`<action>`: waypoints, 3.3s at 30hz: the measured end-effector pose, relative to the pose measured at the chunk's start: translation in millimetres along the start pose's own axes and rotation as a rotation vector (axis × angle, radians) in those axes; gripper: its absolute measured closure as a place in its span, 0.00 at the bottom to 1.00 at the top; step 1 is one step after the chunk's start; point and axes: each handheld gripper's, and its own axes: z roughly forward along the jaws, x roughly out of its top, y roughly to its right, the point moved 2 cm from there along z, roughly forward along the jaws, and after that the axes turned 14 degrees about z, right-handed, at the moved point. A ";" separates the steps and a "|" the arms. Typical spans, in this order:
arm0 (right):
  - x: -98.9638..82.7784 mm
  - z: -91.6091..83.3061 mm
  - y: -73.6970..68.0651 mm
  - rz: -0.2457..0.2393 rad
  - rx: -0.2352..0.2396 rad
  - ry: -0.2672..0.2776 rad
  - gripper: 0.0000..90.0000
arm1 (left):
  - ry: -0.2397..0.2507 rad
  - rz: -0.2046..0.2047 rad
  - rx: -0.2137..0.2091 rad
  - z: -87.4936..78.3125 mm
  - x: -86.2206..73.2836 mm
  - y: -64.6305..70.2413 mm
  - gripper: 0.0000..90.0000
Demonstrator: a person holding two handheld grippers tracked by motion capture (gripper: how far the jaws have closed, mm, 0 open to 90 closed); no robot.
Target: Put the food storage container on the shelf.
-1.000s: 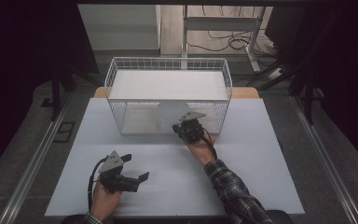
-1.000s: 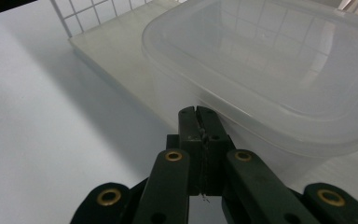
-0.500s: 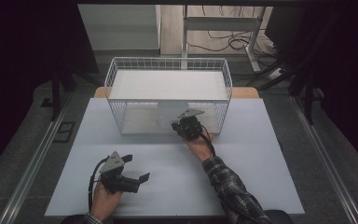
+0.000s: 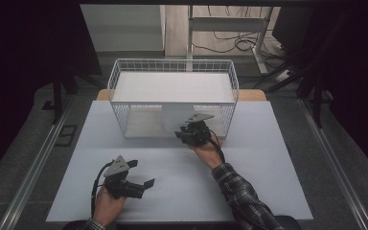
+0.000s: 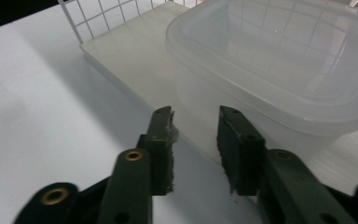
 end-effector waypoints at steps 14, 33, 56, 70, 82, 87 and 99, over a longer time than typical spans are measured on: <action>-10.4 -20.7 -2.1 -0.002 0.034 -0.022 0.40 | -0.030 0.008 0.009 1.0 -0.3 0.9 0.01; -27.1 -44.7 -3.6 -0.041 0.035 -0.037 0.06 | -0.066 0.044 0.050 0.3 -1.0 3.2 0.01; -44.9 -90.4 -6.9 -0.011 0.064 -0.009 0.00 | -0.102 0.023 0.024 3.6 -4.6 1.5 0.01; -64.3 -106.2 -14.2 -0.038 0.058 -0.026 0.00 | -0.102 0.018 -0.033 7.1 -4.7 5.4 0.01; -81.8 -115.0 -14.1 -0.050 0.044 -0.048 0.00 | -0.115 0.030 -0.034 9.4 -6.4 6.4 0.01; -87.5 -120.3 -12.6 -0.052 0.038 -0.053 0.00 | -0.127 0.025 -0.033 8.7 -6.7 6.0 0.01; -98.2 -139.0 -2.9 -0.025 0.015 -0.043 0.00 | -0.132 0.029 -0.002 -2.3 -7.9 6.9 0.02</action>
